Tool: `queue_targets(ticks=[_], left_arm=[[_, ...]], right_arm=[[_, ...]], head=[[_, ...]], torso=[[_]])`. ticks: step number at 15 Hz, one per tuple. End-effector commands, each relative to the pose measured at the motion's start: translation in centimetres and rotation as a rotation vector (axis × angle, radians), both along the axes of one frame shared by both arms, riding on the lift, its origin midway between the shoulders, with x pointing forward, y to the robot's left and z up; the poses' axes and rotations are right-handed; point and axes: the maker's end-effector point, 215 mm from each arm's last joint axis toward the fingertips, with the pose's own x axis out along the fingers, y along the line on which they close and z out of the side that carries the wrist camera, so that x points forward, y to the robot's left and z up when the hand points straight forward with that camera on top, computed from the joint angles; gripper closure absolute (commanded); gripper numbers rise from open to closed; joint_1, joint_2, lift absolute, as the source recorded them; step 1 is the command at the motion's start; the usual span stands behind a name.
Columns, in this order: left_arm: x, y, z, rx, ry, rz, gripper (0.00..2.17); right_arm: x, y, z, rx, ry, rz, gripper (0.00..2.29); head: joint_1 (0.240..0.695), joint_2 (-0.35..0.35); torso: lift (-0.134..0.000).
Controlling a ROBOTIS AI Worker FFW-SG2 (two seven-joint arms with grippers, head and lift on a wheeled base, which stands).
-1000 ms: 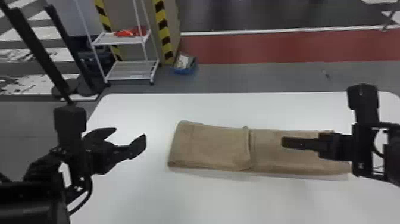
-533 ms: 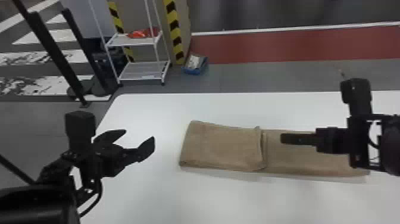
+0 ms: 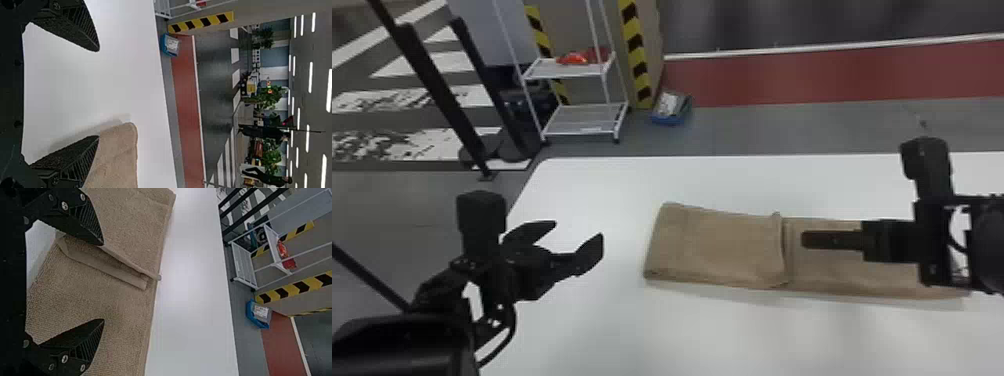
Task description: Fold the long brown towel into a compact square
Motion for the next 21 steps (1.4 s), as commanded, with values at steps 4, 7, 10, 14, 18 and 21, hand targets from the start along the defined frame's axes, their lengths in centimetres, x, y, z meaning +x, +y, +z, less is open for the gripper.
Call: queue_targets(ticks=[4, 7, 10, 14, 18, 21], left_arm=[[-0.3, 0.0, -0.1, 0.004, -0.002, -0.003, 0.14], [-0.3, 0.0, 0.0, 0.008, -0.009, -0.006, 0.14], [-0.5, 0.1, -0.1, 0.009, -0.006, -0.003, 0.14], [-0.7, 0.1, -0.3, 0.01, -0.001, -0.003, 0.14], [-1.0, 0.1, -0.3, 0.013, -0.001, -0.004, 0.15], [-1.2, 0.1, -0.5, 0.014, 0.004, -0.003, 0.15]], right_arm=[[0.1, 1.7, -1.0, 0.043, 0.02, 0.039, 0.25], [0.3, 2.4, -1.3, 0.069, 0.012, 0.058, 0.25], [0.2, 3.1, -1.5, 0.098, 0.021, 0.078, 0.26], [0.1, 4.5, -1.7, 0.141, 0.013, 0.121, 0.29], [-0.4, 5.1, -2.8, 0.119, 0.032, 0.139, 0.29], [-0.7, 5.7, -3.1, 0.108, 0.035, 0.156, 0.35]], head=[[0.695, 0.214], [0.695, 0.224], [0.695, 0.232], [0.695, 0.248], [0.695, 0.259], [0.695, 0.265]], torso=[[-0.125], [-0.125], [-0.125], [-0.125], [-0.125], [-0.125]])
